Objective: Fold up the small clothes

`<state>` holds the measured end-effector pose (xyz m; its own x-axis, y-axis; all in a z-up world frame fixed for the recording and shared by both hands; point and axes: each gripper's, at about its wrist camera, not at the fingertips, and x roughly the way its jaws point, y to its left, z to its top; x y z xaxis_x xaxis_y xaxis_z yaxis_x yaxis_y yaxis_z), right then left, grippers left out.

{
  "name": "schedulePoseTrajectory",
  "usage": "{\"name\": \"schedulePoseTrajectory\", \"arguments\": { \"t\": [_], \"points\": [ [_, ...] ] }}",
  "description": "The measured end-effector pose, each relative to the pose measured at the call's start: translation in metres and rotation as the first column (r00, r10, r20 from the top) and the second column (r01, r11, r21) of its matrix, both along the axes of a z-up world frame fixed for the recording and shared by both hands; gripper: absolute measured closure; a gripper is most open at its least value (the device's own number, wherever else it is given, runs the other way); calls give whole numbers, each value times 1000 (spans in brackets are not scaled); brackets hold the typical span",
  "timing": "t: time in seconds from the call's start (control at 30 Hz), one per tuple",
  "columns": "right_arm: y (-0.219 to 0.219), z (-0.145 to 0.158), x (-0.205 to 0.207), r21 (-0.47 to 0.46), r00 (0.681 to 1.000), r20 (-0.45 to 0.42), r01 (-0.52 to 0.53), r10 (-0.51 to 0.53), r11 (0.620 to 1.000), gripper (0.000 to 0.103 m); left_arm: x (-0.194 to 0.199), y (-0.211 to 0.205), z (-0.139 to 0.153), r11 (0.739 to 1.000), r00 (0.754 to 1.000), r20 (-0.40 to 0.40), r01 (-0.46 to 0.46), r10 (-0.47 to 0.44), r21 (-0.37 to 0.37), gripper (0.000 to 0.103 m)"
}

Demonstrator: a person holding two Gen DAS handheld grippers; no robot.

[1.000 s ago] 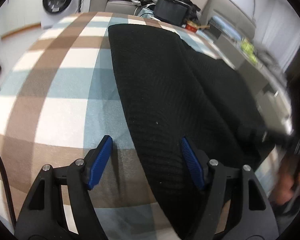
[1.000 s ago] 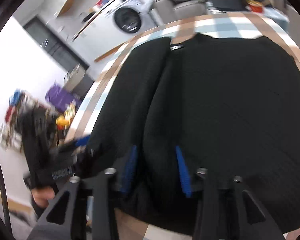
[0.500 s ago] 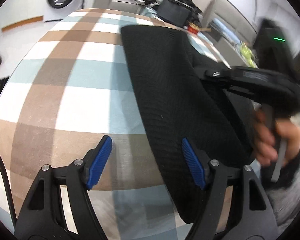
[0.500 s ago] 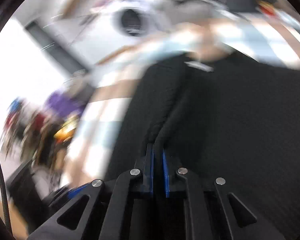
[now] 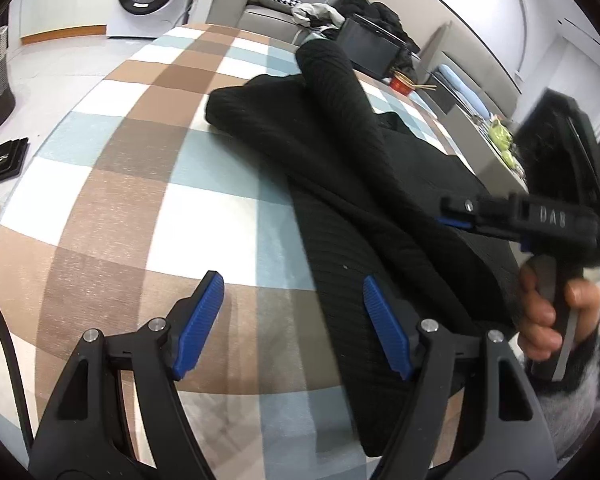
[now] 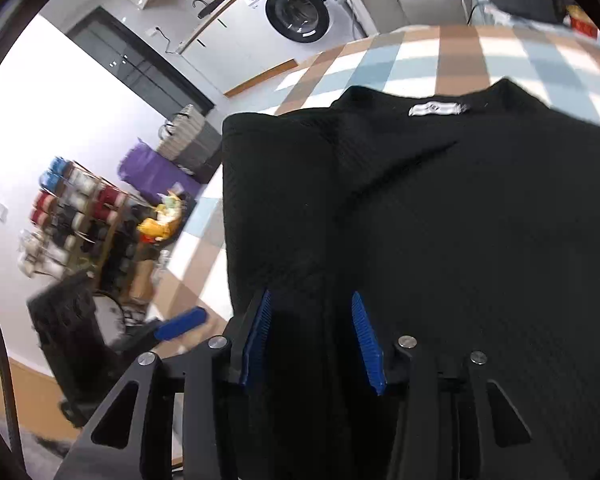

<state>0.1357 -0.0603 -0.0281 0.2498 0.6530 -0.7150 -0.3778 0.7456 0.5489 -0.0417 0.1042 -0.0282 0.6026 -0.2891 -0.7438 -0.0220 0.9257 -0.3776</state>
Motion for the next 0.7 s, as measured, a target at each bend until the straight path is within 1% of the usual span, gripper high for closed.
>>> {"name": "schedulePoseTrajectory", "arguments": {
  "t": [0.07, 0.1, 0.2, 0.27, 0.3, 0.33, 0.37, 0.4, 0.43, 0.47, 0.5, 0.53, 0.57, 0.6, 0.63, 0.7],
  "points": [
    [-2, -3, 8, 27, 999, -33, 10, -9, 1000, 48, 2, -2, -2, 1000, 1000, -5, 6, -6, 10, 33],
    [-4, -3, 14, 27, 999, -41, 13, -12, 1000, 48, 2, -5, -3, 1000, 1000, -7, 6, -6, 15, 33],
    [13, 5, 16, 33, 999, 2, -35, 35, 999, 48, 0, -8, -2, 1000, 1000, -7, 5, -5, 16, 33],
    [25, 9, 14, -10, 997, 29, -70, 70, 997, 48, 1, -8, -2, 1000, 1000, -5, 5, -5, 21, 33],
    [30, 9, 14, -25, 996, 35, -80, 81, 996, 51, 1, -8, -2, 1000, 1000, -6, 4, -4, 25, 33],
    [34, 8, 16, -38, 995, 43, -85, 87, 996, 60, 1, -8, -2, 1000, 1000, -7, 2, -2, 26, 33],
    [36, 8, 15, -55, 994, 59, -92, 95, 994, 85, 4, -8, -3, 1000, 1000, -8, 1, -1, 25, 33],
    [36, 9, 15, -57, 993, 72, -95, 99, 994, 96, 4, -8, -3, 1000, 1000, -9, 0, 0, 25, 33],
    [34, 14, 12, -54, 990, 99, -94, 99, 994, 96, 4, -8, -2, 1000, 1000, -9, 0, 0, 27, 33],
    [29, 22, 6, -56, 984, 150, -86, 94, 995, 97, 4, -8, -2, 1000, 1000, -8, 1, 0, 30, 33],
    [23, 29, 5, -57, 979, 190, -69, 79, 996, 97, 4, -8, -2, 999, 1000, -7, 2, -2, 32, 33],
    [12, 37, 3, -75, 972, 230, -22, 39, 997, 97, 5, -8, -2, 999, 1000, -7, 3, -3, 33, 33],
    [1, 41, 4, -112, 969, 246, 38, -9, 993, 97, 5, -9, -2, 999, 1000, -6, 3, -3, 34, 33],
    [-14, 43, 6, -176, 961, 260, 140, -92, 974, 97, 5, -9, -1, 999, 1000, -4, 4, -3, 34, 33],
    [-33, 41, 11, -236, 947, 266, 247, -182, 940, 94, 5, -10, -1, 999, 1000, 0, 4, -4, 31, 33],
    [-66, 33, 19, -304, 928, 240, 351, -285, 886, 93, 7, -11, 0, 1000, 1000, 4, 7, -7, 29, 33]
  ]
}}
